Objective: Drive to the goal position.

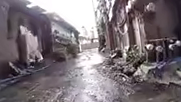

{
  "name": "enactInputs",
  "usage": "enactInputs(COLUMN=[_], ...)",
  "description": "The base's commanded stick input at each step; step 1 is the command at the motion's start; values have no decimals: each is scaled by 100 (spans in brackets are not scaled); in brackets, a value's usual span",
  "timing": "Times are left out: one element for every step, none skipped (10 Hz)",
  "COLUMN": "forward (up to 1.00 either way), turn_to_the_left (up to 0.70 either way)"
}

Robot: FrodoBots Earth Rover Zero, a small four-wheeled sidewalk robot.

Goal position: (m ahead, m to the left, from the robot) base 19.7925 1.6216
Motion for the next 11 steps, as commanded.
enactInputs(forward=[70, 70, 70, 70, 70, 70, 70, 70, 70, 70, 70], turn_to_the_left=[0, 0, 0, 0, 0, 0, 0, -17, -27, -27, -15])
